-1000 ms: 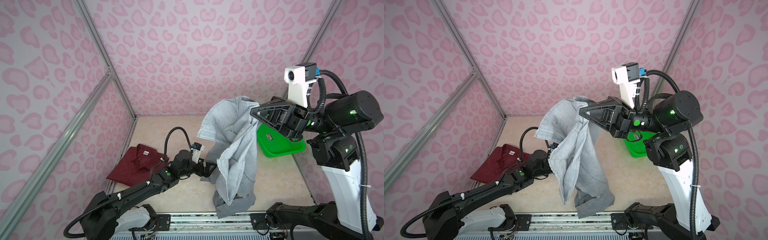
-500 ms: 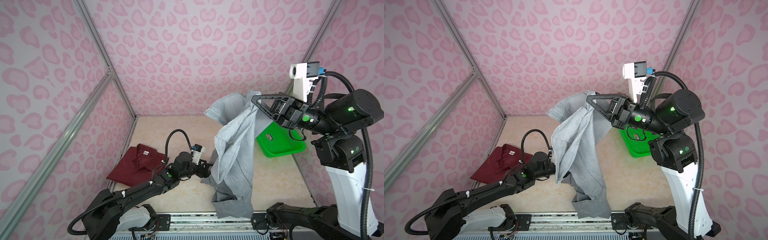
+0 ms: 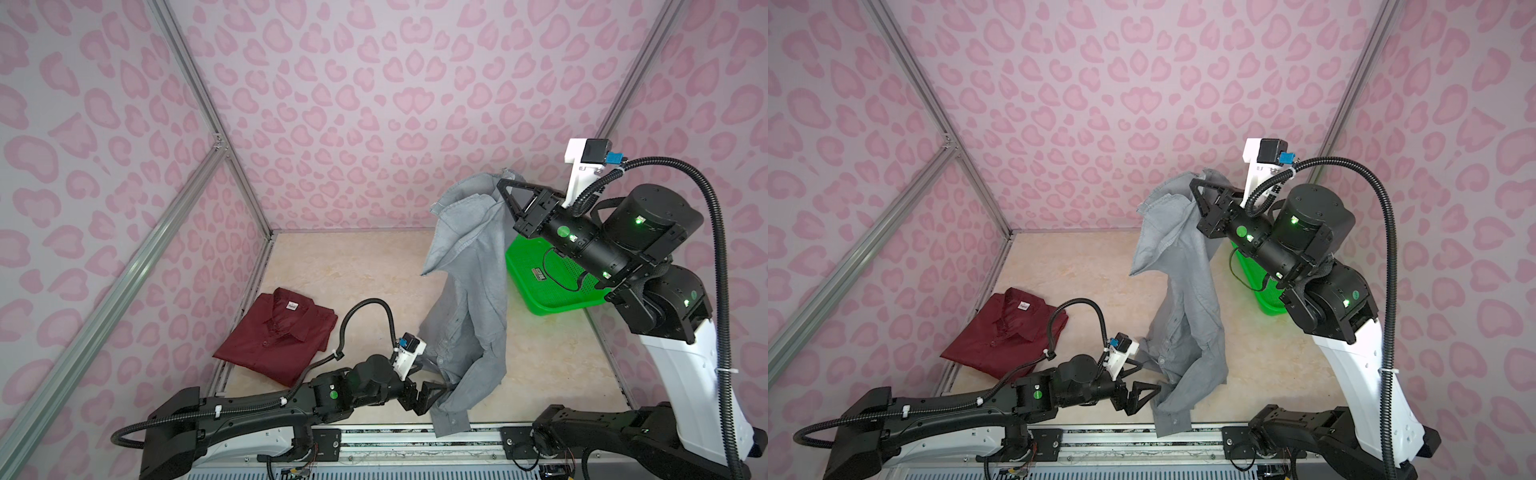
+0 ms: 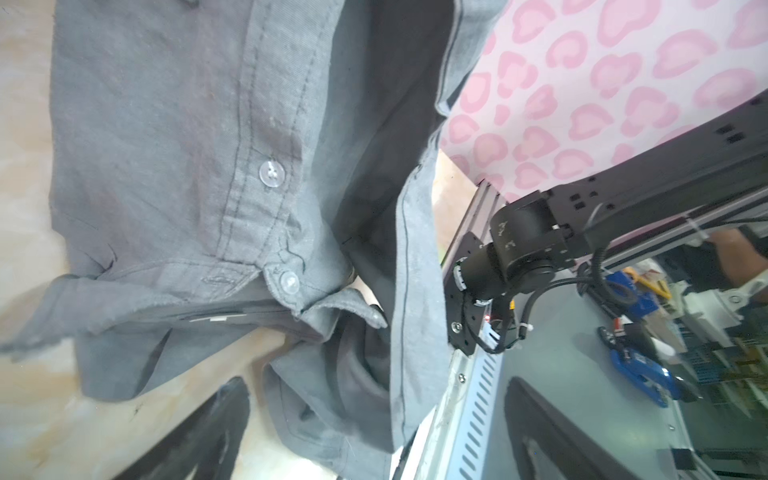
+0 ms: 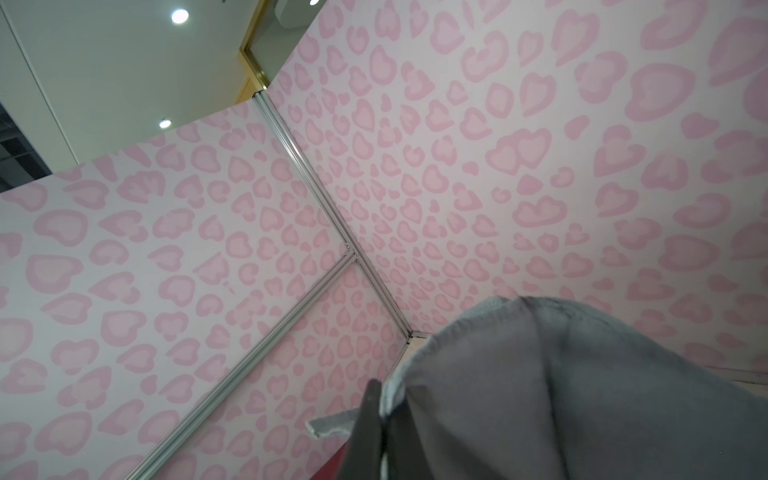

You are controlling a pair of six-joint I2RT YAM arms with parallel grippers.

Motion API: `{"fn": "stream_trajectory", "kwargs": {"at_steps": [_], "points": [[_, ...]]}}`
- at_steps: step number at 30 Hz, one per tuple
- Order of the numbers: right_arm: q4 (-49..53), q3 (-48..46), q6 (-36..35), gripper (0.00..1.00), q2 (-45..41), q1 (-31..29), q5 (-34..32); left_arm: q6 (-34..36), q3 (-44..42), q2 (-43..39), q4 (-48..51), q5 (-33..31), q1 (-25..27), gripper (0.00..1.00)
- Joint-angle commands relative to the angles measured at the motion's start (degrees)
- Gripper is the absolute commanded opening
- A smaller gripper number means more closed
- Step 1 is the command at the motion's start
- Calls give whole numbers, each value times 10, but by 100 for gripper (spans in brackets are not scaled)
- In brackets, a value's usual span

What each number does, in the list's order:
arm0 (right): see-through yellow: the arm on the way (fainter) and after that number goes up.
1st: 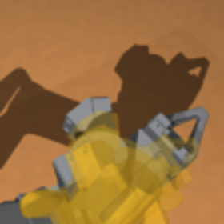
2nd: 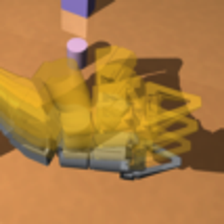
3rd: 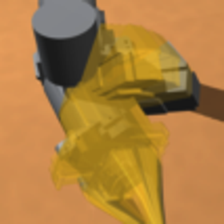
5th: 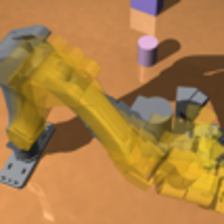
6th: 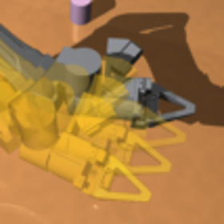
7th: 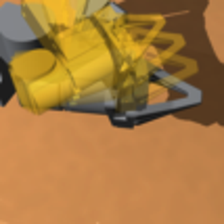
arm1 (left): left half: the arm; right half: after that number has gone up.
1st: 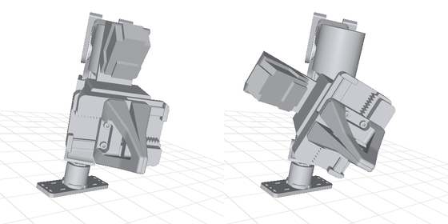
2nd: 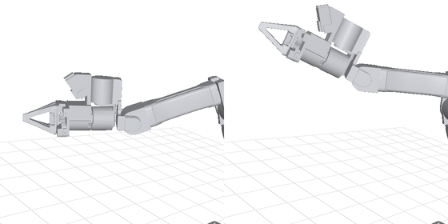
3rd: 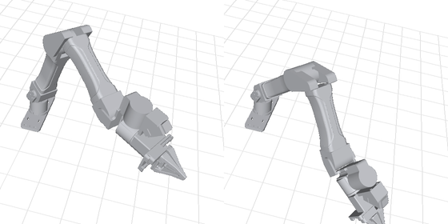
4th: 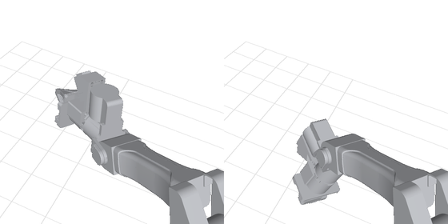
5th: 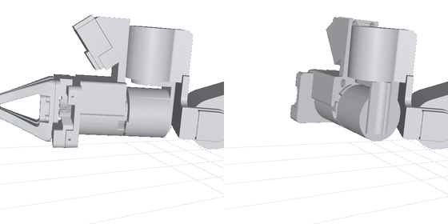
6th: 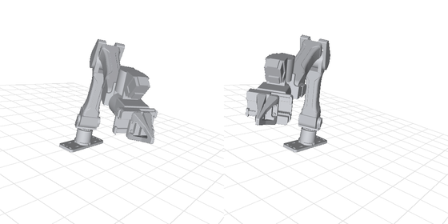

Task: Fold and stack the long sleeve shirts
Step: 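Lift the grey shirt with the right gripper while the left reaches its hem, then grasp the hanging shirt with the left gripper while the right gripper releases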

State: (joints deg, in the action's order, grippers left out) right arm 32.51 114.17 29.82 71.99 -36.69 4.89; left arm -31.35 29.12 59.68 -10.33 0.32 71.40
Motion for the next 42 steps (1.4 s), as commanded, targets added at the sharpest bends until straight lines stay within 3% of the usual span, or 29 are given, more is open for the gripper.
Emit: {"fn": "stream_trajectory", "kwargs": {"at_steps": [1,7,17,18,21,24,27,30,35,39,42], "points": [[-10,8,-40,0,1,-20,-77,43,47,56,40,-35,6,97],[-4,3,-42,0,-7,-22,-92,54,117,176,47,-6,23,97],[-6,-2,-51,0,-10,-22,-98,20,146,289,4,-10,91,99],[-5,-4,-52,0,-11,-22,-101,16,145,294,0,-11,93,96],[-6,-9,-58,0,-18,-22,-112,10,141,296,-2,-24,93,75],[-10,-25,-66,0,-28,-22,-128,12,133,271,2,-43,92,49],[-21,-59,-71,0,-40,-14,-138,13,125,232,14,-53,88,4],[-38,-127,-59,0,-60,27,-129,5,116,163,44,-54,83,4],[-83,-316,2,0,-89,189,-57,-5,149,-19,184,-92,76,4],[-121,-453,94,0,-65,312,68,-7,273,-106,358,-89,25,4],[-149,-519,121,0,-53,329,98,-2,384,-120,458,-80,-20,4]]}}
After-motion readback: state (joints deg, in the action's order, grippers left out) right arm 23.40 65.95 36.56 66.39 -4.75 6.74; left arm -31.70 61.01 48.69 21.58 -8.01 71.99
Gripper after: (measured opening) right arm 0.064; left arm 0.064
